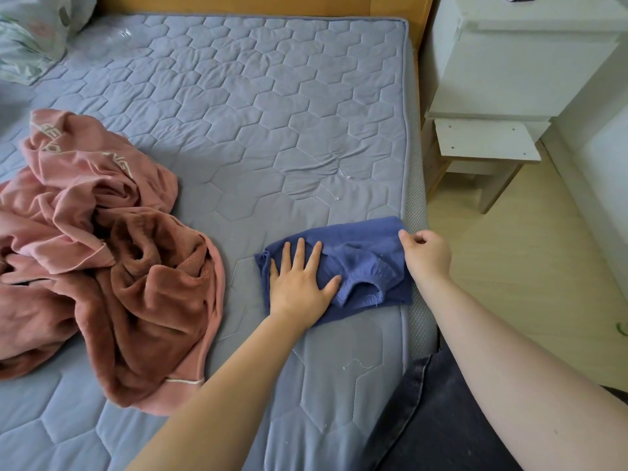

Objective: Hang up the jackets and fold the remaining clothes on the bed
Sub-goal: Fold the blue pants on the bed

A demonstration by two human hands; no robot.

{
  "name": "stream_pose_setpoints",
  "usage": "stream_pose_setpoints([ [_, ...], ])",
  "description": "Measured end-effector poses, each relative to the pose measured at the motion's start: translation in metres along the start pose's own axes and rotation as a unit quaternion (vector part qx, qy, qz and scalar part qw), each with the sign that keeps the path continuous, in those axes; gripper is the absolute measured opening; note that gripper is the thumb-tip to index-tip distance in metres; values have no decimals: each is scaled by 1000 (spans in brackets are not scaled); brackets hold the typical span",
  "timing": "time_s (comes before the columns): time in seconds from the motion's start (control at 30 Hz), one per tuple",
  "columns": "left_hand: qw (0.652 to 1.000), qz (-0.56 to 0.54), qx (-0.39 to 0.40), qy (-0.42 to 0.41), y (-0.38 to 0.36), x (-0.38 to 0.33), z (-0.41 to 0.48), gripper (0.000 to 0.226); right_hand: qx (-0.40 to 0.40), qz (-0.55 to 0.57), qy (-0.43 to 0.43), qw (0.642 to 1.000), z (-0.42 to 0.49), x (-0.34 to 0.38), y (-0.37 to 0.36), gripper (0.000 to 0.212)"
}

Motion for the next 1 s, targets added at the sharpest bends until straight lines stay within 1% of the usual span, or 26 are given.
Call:
stream_pose_setpoints([
  [0.03,1000,-10,-1,8,1,0,1,73,11,14,-30,999,1,-5,-1,32],
  [0.07,1000,-15,-2,11,2,-1,1,72,24,34,-72,997,0,-13,-3,39],
  [0.13,1000,-12,-4,9,2,-3,0,73,70,72,-175,979,-9,-32,-12,67],
  [0.17,1000,-10,-6,7,1,-4,-1,74,92,76,-208,971,-14,-38,-16,82],
  [0.23,1000,-14,-17,3,1,-3,-4,80,129,74,-221,964,-18,-46,-25,101],
  [0.3,999,-20,-29,-4,3,-5,-6,90,155,70,-230,958,-24,-49,-32,105],
  [0.33,999,-19,-30,-10,4,-6,-7,92,168,69,-234,955,-27,-50,-35,100],
  [0.43,999,1,-16,-29,4,-6,-10,86,200,23,-217,955,-31,-50,-38,56],
  [0.47,999,2,-14,-41,5,-6,-12,81,195,16,-211,958,-32,-49,-36,48],
  [0.5,998,-4,-23,-58,9,-7,-15,77,188,18,-209,960,-33,-46,-33,44],
  [0.57,989,-38,-86,-113,27,-14,-24,72,164,9,-179,970,-31,-34,-27,32],
  [0.6,980,-58,-117,-151,35,-21,-30,70,152,-3,-154,976,-30,-25,-24,22],
  [0.63,972,-62,-125,-189,39,-29,-35,66,143,-11,-131,981,-28,-16,-23,12],
  [0.67,969,-47,-99,-222,35,-38,-38,63,137,-14,-109,984,-28,-7,-22,6],
  [0.7,969,-17,-51,-240,24,-45,-38,61,132,-13,-90,987,-28,0,-22,4],
  [0.77,967,35,51,-245,-1,-48,-36,60,124,-6,-55,991,-29,10,-24,8],
  [0.8,966,24,72,-246,-2,-48,-35,60,124,1,-44,991,-31,14,-25,10],
  [0.83,966,-28,82,-245,2,-47,-34,60,126,8,-35,991,-33,18,-26,11],
  [0.87,961,-116,83,-236,13,-46,-34,58,129,12,-27,991,-36,22,-27,12],
  [0.9,949,-222,92,-205,22,-39,-31,56,137,15,-15,990,-40,30,-29,13],
  [0.93,926,-329,106,-150,27,-28,-29,54,148,19,3,989,-45,38,-32,14],
  [0.97,889,-437,110,-84,32,-14,-27,51,163,24,22,986,-51,47,-37,15],
  [1.0,836,-540,98,-15,35,1,-26,47,181,29,45,982,-59,59,-43,16],
])
Point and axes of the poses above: each hand's wrist, its own z-axis towards the middle knuckle, its own y-axis out of the back of the hand, x = y × z, the point moved 10 cm from there along z, towards the middle knuckle, and after that the axes turned 8 degrees about z, right-handed, at the moved point
